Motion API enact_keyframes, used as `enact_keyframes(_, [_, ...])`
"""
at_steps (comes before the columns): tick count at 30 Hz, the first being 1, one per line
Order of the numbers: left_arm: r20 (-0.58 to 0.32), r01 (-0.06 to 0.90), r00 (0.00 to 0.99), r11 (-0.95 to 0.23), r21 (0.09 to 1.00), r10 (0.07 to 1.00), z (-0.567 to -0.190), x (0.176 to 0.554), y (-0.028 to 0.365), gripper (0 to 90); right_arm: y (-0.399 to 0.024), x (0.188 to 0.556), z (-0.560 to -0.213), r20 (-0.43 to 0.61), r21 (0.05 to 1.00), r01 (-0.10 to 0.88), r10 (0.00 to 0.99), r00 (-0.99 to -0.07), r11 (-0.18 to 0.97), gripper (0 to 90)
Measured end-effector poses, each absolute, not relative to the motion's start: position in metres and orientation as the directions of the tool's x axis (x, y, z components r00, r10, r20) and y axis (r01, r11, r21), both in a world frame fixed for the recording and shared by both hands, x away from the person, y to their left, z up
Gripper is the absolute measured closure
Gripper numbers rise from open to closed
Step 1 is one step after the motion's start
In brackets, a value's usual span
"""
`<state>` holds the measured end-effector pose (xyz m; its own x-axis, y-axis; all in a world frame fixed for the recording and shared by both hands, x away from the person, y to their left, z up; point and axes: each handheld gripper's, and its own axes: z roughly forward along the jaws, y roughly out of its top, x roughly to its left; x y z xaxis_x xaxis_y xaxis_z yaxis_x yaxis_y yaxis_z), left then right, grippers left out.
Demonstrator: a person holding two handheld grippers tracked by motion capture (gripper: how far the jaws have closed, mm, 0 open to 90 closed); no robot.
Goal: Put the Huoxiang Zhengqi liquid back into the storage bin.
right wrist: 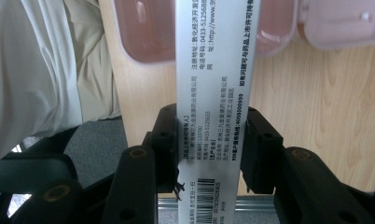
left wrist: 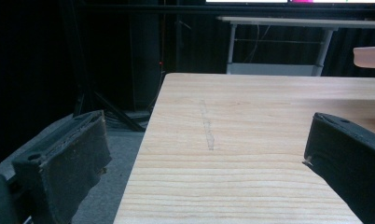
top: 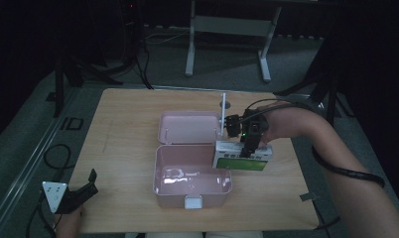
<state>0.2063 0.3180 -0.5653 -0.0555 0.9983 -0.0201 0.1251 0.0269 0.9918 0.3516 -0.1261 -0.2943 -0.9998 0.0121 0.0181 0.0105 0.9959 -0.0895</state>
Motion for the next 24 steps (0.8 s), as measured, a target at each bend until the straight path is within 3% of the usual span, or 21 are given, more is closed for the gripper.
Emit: enact_keyframes(24, [-0.025,0.123,-0.048,0.031,0.992,0.999,-0.565,0.206,0.319,0.4,-0.037,0.334,-0.309,0.062,-0.102,-0.115,-0.109,-0.992,0.988,62.2])
